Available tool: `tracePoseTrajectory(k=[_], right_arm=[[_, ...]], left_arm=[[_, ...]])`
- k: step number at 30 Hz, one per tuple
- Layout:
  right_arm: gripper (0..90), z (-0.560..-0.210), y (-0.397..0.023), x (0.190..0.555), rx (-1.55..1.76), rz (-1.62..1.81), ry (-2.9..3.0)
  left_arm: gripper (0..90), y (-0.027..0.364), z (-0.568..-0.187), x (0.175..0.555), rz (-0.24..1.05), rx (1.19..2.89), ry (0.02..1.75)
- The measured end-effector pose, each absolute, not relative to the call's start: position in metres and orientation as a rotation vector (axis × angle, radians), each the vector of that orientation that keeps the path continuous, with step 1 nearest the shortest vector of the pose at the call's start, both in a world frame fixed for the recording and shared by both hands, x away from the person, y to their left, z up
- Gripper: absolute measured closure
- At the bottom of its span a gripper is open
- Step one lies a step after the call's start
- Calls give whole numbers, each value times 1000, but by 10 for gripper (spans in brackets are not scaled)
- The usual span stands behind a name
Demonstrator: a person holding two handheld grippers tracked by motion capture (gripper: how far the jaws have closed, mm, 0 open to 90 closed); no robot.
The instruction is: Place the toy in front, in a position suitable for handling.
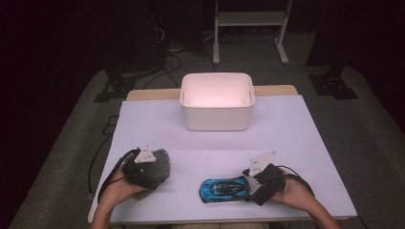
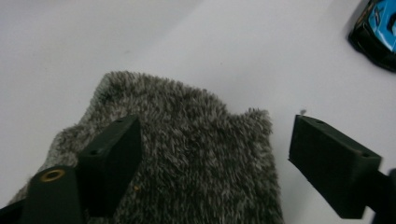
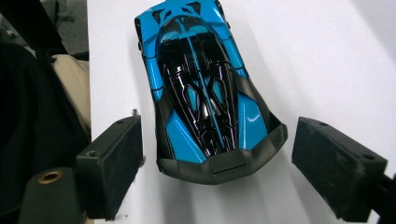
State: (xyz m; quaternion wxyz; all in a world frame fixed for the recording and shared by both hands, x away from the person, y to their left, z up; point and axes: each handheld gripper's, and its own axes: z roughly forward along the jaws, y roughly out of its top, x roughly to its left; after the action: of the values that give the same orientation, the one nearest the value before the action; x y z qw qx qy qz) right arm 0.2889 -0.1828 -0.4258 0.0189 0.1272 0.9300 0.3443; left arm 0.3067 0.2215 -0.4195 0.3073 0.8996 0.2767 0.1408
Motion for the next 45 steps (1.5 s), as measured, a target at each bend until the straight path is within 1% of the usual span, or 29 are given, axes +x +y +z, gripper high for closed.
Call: tracePoseTrajectory(k=[1, 2, 4, 9, 13, 15, 17, 19, 21, 22, 24, 29, 33, 36, 41, 43, 45], right_arm=[[154, -428, -183, 289, 385, 1072, 2877], [154, -430, -182, 289, 382, 1081, 2876], [153, -434, -179, 289, 380, 1085, 2883], [156, -440, -176, 288, 335, 1055, 2873], [157, -444, -177, 289, 364, 1054, 2885], [157, -446, -178, 291, 353, 1043, 2888], [158, -447, -178, 291, 351, 1042, 2891], [158, -448, -178, 291, 340, 1038, 2889], [159, -448, -177, 292, 333, 1040, 2891], [176, -449, -177, 292, 326, 1041, 2892], [189, -449, -177, 292, 313, 1048, 2899], [208, -451, -174, 292, 315, 1049, 2903], [209, -452, -172, 291, 327, 1044, 2903], [209, -453, -172, 291, 328, 1056, 2897], [207, -453, -172, 291, 329, 1059, 2899], [208, -453, -173, 291, 329, 1057, 2895], [208, -453, -173, 290, 336, 1060, 2891]], left_arm=[[183, 221, -420, 307, 373, 2382, 727], [216, 221, -420, 306, 364, 2380, 718], [234, 220, -421, 306, 365, 2382, 709], [350, 221, -425, 307, 357, 2398, 700], [427, 221, -430, 307, 369, 2413, 706], [495, 221, -431, 308, 374, 2415, 694], [570, 222, -432, 309, 351, 2401, 710], [636, 223, -432, 311, 362, 2384, 737], [675, 221, -432, 312, 367, 2371, 743], [707, 220, -432, 312, 363, 2377, 732], [739, 215, -431, 311, 369, 2380, 711], [771, 197, -421, 304, 286, 2324, 596], [772, 167, -409, 299, 221, 2272, 473], [772, 138, -405, 298, 164, 2276, 372], [785, 91, -409, 300, 64, 2301, 231], [785, 78, -411, 300, 60, 2333, 183], [771, 74, -414, 300, 53, 2354, 176]])
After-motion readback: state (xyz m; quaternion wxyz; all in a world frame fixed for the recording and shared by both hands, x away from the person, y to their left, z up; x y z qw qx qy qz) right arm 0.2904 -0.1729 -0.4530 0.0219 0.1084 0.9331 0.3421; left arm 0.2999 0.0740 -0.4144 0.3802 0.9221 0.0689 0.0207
